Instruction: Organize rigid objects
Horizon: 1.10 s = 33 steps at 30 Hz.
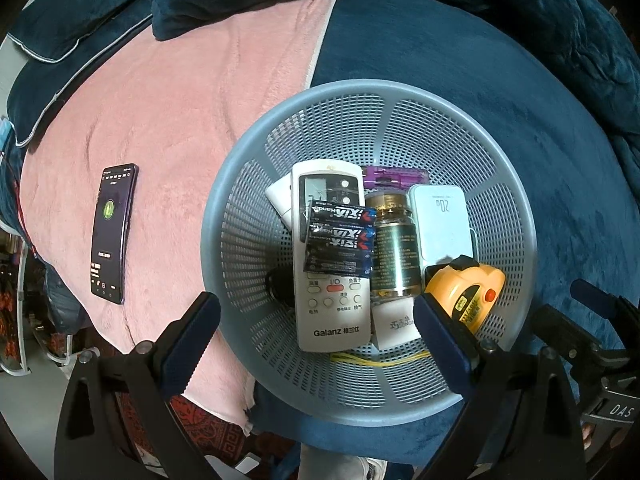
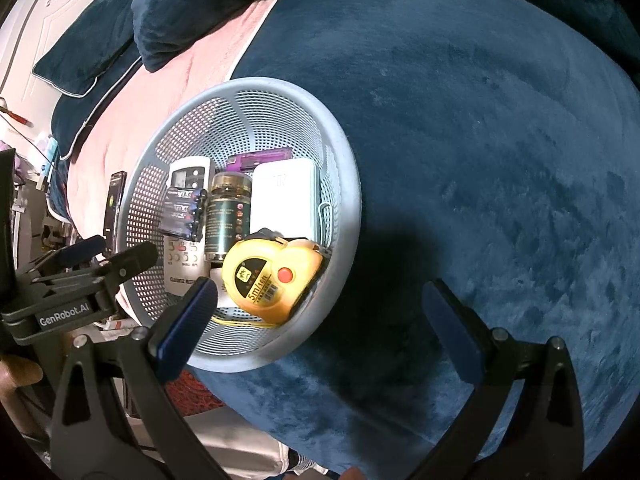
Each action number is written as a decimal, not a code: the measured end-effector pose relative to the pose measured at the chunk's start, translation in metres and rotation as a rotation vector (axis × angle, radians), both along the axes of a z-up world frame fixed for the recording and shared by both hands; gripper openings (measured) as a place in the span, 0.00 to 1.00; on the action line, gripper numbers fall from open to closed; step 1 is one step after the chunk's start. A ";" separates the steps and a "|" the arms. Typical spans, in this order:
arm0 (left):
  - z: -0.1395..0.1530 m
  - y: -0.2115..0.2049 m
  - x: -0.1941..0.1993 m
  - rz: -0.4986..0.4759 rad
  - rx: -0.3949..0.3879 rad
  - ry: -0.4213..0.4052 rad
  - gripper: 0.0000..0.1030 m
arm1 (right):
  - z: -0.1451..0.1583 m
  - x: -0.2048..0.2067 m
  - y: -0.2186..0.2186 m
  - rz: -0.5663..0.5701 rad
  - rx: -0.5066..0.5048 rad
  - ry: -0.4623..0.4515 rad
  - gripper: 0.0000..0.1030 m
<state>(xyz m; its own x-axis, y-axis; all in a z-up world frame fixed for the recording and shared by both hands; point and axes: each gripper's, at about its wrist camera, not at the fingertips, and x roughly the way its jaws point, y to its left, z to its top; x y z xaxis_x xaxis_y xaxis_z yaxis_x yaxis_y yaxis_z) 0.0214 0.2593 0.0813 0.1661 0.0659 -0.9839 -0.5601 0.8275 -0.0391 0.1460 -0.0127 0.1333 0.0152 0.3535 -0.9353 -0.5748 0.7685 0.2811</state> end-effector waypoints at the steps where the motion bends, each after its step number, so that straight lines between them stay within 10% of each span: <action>1: 0.000 -0.001 0.000 -0.001 -0.001 0.000 0.95 | 0.000 0.000 0.000 0.000 -0.001 0.000 1.00; 33: 0.014 -0.033 0.001 -0.024 -0.020 -0.101 0.95 | -0.005 -0.005 -0.045 -0.055 -0.010 -0.010 1.00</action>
